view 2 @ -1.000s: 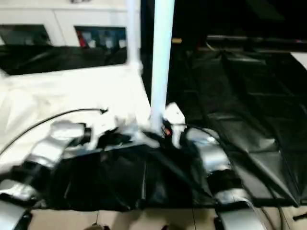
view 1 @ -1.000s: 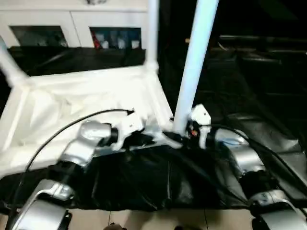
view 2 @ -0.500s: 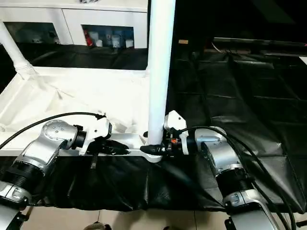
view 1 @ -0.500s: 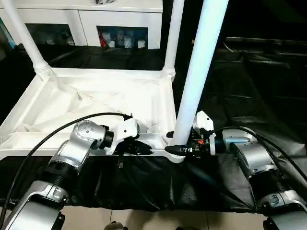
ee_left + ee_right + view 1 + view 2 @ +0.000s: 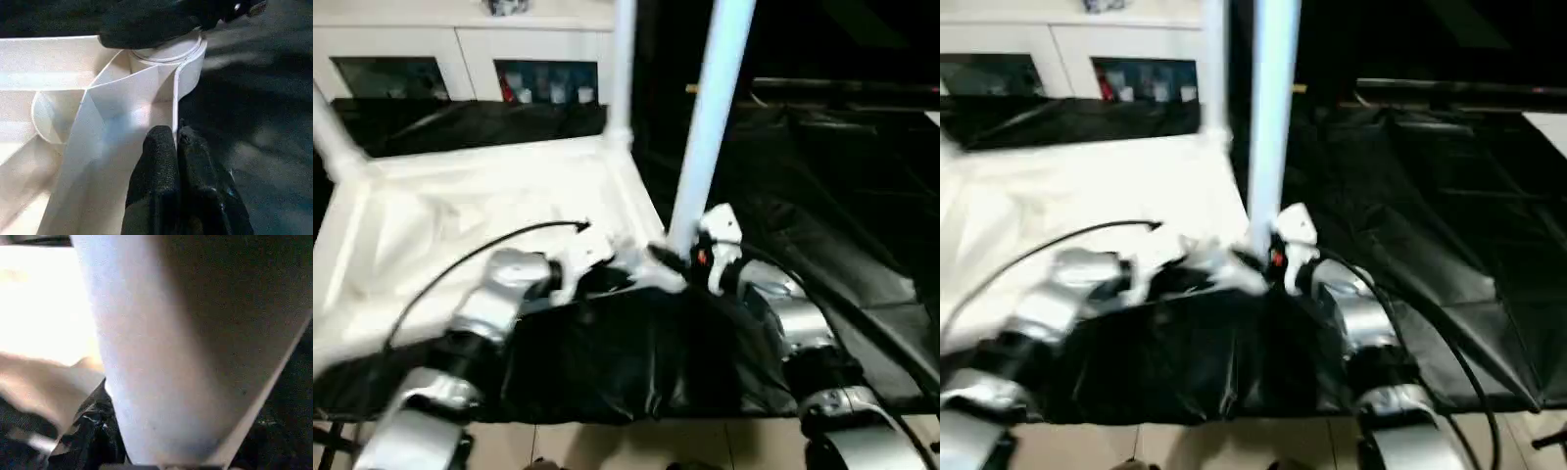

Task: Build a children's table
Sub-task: Rotate leg to tighten

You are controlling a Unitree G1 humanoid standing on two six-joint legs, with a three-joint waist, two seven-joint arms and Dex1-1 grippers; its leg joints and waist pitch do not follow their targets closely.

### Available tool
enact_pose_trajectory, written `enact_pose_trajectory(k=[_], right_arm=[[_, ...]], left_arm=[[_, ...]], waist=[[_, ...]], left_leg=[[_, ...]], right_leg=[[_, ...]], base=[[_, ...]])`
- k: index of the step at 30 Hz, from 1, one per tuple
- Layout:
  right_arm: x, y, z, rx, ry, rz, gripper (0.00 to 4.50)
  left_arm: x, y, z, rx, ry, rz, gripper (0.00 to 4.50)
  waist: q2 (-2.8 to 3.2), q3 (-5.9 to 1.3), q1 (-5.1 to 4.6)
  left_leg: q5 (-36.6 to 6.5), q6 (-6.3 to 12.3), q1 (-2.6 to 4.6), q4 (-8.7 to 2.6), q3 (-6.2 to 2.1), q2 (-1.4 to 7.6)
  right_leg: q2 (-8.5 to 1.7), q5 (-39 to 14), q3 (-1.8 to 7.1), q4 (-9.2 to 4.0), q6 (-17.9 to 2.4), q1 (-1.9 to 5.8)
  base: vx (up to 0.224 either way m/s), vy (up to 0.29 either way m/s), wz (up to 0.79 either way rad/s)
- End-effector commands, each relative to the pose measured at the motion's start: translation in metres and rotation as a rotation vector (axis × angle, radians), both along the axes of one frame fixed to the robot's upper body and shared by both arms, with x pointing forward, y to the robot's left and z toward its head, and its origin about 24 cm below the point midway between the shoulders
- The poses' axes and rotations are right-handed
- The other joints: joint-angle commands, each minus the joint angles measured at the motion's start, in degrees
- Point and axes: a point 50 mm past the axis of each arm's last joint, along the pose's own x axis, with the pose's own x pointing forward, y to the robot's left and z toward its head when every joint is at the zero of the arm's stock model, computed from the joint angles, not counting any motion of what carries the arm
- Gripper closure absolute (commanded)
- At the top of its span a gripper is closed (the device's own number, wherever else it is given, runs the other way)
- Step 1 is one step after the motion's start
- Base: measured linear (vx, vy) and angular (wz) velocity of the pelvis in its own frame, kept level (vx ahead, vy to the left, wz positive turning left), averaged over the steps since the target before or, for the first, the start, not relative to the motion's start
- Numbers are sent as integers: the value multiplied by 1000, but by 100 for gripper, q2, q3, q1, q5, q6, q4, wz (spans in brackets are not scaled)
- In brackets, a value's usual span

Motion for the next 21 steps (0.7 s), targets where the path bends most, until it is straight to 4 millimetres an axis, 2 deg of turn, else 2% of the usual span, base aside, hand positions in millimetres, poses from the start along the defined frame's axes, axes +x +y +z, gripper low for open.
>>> enact_pose_trajectory(k=[1,3,6,7,8,9,10,12,15,17,20,21], right_arm=[[-16,56,-20,48,114,107,253],[-14,67,-19,25,103,69,253],[-14,69,-18,25,87,81,253],[-14,67,-18,47,96,92,219],[-15,64,-18,65,101,103,219],[-15,64,-18,65,101,103,198],[-15,57,-19,75,105,121,182],[-16,47,-20,53,99,144,174],[-16,31,-22,-13,66,177,136],[-17,25,-22,-19,63,216,136],[-21,18,-22,-37,62,304,136],[-27,13,-23,-60,69,408,136]], left_arm=[[-1,-43,4,-49,-32,-17,450],[-2,-57,6,-68,-43,-9,450],[-3,-60,7,-73,-49,-22,450],[-3,-59,8,-71,-50,-27,450],[-4,-57,7,-69,-46,-42,450],[-4,-57,7,-69,-46,-42,450],[-6,-52,7,-64,-43,-66,450],[-8,-46,6,-63,-38,-85,450],[-9,-36,7,-66,-34,-112,450],[-10,-31,7,-57,-32,-131,450],[-11,-23,7,-56,-24,-150,450],[-11,-16,8,-52,-18,-163,450]], waist=[[-15,-248,15],[-22,-249,16],[-7,-267,27],[-7,-271,30],[0,-273,33],[-6,-272,32],[25,-271,35],[15,-280,35],[32,-299,37],[28,-320,36],[32,-321,42],[21,-318,33]], left_leg=[[-1424,85,3,-401,-37,134],[-1346,109,-8,-400,-33,125],[-1262,179,-23,-385,-29,122],[-1253,214,-24,-378,-22,121],[-1236,234,-28,-377,-23,119],[-1221,269,-37,-377,-21,117],[-1256,272,-30,-383,-27,123],[-1287,297,-37,-379,-26,128],[-1115,328,-37,-356,-20,131],[-962,410,-43,-329,-14,128],[-855,510,-46,-313,-8,128],[-823,543,-51,-312,-2,130]], right_leg=[[-324,-2059,259,-503,-918,205],[-318,-1941,256,-499,-926,209],[-312,-1634,253,-466,-986,227],[-312,-1543,255,-460,-1010,228],[-310,-1490,255,-455,-1022,238],[-308,-1454,251,-454,-1027,246],[-311,-1497,250,-457,-1033,242],[-312,-1491,248,-458,-1038,254],[-306,-1115,245,-420,-1162,261],[-297,-728,239,-371,-1306,289],[-296,-507,236,-348,-1408,303],[-297,-443,242,-342,-1444,303]], base=[[0,0,0],[0,0,0],[0,0,0],[0,0,0],[0,0,0],[0,0,0],[0,0,0],[0,0,0],[0,0,0],[0,0,0],[0,0,0],[0,0,0]])
